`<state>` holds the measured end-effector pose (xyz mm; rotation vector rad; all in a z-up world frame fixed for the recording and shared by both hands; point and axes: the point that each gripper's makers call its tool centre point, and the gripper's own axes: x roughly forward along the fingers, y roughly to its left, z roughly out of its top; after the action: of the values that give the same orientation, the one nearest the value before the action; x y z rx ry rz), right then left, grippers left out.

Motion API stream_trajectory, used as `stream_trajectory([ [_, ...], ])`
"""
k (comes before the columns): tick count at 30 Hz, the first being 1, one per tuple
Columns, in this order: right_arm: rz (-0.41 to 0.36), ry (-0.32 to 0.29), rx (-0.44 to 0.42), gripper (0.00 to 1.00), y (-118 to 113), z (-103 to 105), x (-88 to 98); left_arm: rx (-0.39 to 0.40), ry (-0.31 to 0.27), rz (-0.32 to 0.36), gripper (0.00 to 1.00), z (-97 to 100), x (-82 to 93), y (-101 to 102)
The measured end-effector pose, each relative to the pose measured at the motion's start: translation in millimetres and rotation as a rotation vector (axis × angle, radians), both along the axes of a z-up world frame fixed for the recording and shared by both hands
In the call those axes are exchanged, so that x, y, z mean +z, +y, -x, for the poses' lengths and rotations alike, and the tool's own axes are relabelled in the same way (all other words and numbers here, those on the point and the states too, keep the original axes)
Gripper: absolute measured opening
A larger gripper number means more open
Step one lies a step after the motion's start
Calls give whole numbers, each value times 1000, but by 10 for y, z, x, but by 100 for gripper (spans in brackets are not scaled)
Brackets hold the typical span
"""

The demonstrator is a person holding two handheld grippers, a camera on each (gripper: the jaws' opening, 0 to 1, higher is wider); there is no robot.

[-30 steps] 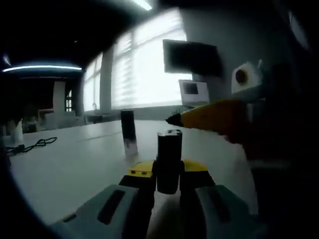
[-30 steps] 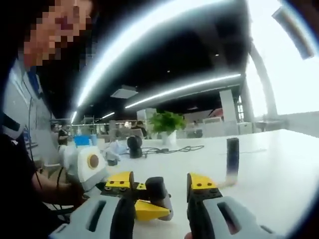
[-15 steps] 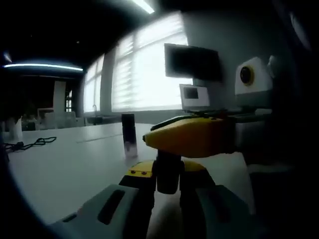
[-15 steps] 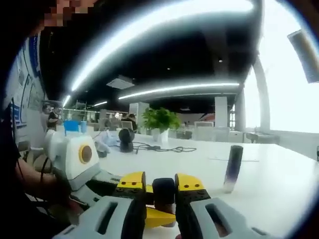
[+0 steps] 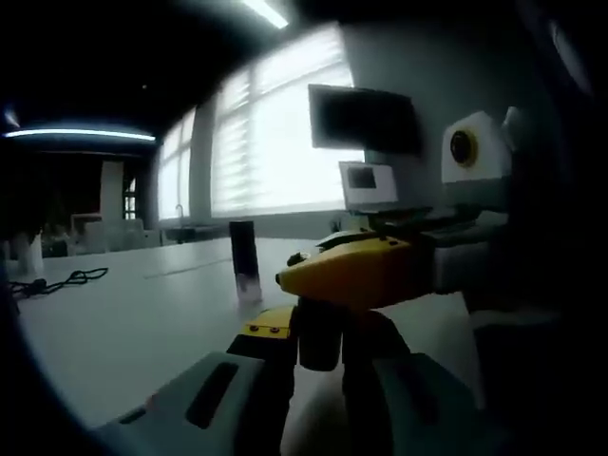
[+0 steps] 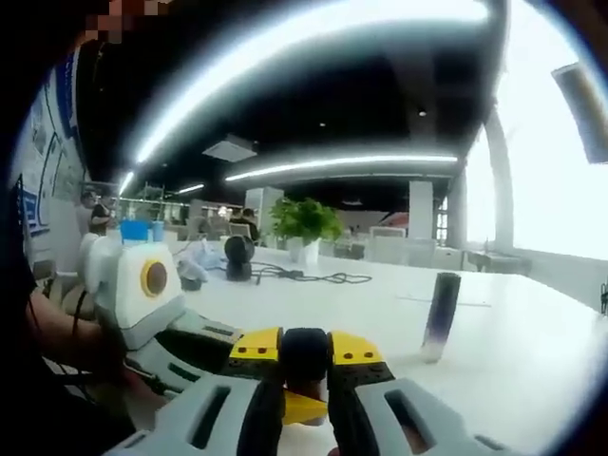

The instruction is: Pick up cosmetic bottle twist off cap place on table pick up cap screw tight cap place on table

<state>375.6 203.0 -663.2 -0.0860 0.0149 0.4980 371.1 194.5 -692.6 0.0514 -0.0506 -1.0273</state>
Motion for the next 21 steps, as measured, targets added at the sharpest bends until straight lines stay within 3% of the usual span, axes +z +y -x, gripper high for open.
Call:
stream_trajectory([
  [9, -21, -4, 37, 10, -27, 2, 20, -7, -3, 2, 7, 24, 17, 5],
  [21, -41, -4, 163, 9, -32, 93, 56, -46, -3, 13, 5, 108, 58, -11],
])
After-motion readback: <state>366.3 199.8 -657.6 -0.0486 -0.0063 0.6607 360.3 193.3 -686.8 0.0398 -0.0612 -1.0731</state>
